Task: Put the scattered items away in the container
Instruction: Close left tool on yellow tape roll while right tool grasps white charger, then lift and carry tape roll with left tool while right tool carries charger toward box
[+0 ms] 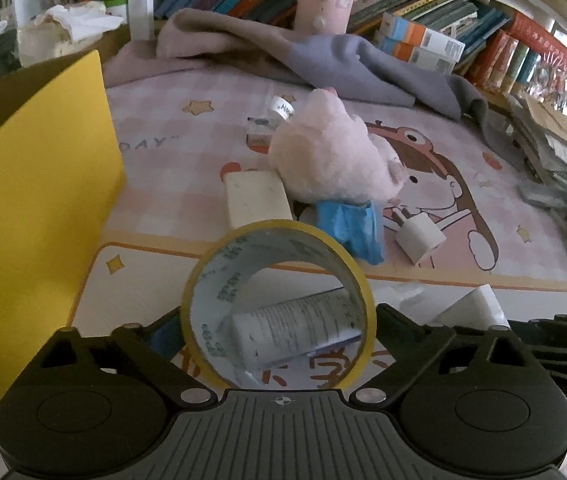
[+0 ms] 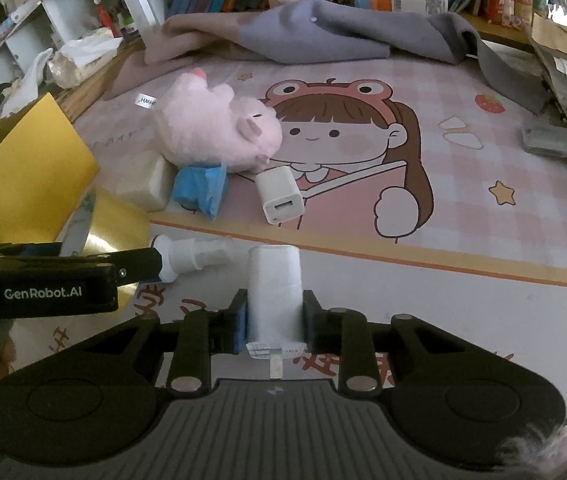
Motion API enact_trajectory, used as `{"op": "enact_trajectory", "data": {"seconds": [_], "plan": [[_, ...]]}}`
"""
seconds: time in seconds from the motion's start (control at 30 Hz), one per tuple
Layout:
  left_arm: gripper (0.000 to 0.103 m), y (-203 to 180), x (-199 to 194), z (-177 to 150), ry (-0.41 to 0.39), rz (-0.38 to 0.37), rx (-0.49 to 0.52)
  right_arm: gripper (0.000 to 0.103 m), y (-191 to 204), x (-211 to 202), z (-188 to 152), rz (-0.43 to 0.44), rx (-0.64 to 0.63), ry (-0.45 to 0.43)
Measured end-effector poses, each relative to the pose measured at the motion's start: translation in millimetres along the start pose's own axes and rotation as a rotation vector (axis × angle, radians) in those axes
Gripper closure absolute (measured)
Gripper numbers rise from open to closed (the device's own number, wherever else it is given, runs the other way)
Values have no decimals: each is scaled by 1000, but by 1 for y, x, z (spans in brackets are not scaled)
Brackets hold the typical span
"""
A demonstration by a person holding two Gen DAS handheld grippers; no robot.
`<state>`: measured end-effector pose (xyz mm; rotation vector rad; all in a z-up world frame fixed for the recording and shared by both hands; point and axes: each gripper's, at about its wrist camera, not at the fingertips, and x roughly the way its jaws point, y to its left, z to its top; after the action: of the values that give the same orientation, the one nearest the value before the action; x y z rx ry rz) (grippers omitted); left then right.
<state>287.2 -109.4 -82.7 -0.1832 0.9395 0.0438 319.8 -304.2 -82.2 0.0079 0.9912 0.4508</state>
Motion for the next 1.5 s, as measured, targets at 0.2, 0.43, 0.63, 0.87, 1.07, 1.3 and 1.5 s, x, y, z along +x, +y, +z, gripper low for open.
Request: {"op": "enact_trajectory", "data": {"seconds": [0.2,0.43,0.63,0.87,1.07,1.3,1.5], "plan": [[9,-3,-15,-3,-36,31,10,78,1,-8,-4,-9,-15,-26],[9,-7,-52,-3,-118,7,-1,78,7,-32,-8,5,-64,-89],[9,-5,-77,-11,-146,-10,-29,78,9,-49,-11,10,-73,-130],[9,-2,-102,-21,-180,-39,-59,78,14,-66,-14,10,-81,-177],[9,6,-126,-27,-214,-94,-58,78,28,-84,-20,-9,-98,-209],[9,21,-145,-33,-248,-152,6,78,52,-101,-34,-50,-60,-245],[9,49,-166,-49,-253,-198,33,78,89,-112,-53,-80,-41,-254]]}}
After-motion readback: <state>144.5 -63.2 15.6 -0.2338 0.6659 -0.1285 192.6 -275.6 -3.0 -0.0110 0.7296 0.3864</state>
